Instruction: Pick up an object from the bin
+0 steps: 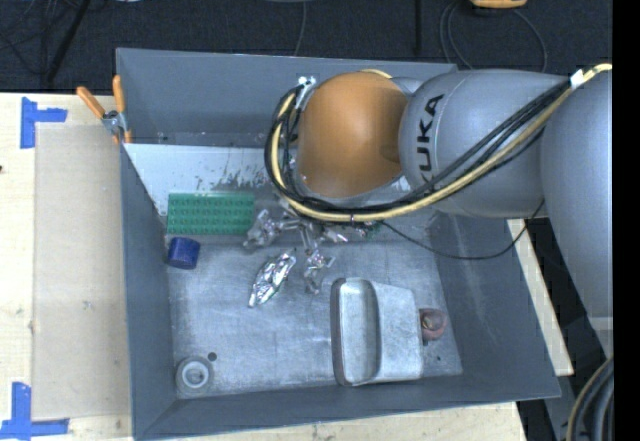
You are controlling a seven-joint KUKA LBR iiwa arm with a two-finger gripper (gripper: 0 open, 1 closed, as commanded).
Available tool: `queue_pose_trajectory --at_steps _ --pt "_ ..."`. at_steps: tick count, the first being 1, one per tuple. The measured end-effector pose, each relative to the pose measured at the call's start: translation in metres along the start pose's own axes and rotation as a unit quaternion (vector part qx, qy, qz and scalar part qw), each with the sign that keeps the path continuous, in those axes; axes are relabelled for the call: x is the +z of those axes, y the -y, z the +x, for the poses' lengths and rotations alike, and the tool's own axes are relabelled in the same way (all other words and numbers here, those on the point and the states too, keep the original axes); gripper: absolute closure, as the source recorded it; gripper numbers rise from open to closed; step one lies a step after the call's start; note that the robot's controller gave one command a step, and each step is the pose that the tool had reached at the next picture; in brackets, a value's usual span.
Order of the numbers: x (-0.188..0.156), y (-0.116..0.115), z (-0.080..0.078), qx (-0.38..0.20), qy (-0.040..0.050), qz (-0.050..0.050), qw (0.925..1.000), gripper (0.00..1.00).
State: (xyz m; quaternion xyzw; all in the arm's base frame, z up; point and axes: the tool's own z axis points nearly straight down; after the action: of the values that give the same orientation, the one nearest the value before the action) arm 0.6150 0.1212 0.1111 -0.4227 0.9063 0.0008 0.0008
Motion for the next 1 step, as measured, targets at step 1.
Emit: queue_pose_trajectory --at_steps 1 --pt "-0.0014 0.0022 0.0015 -0.108 0.0002 0.0 0.9942 0.0"
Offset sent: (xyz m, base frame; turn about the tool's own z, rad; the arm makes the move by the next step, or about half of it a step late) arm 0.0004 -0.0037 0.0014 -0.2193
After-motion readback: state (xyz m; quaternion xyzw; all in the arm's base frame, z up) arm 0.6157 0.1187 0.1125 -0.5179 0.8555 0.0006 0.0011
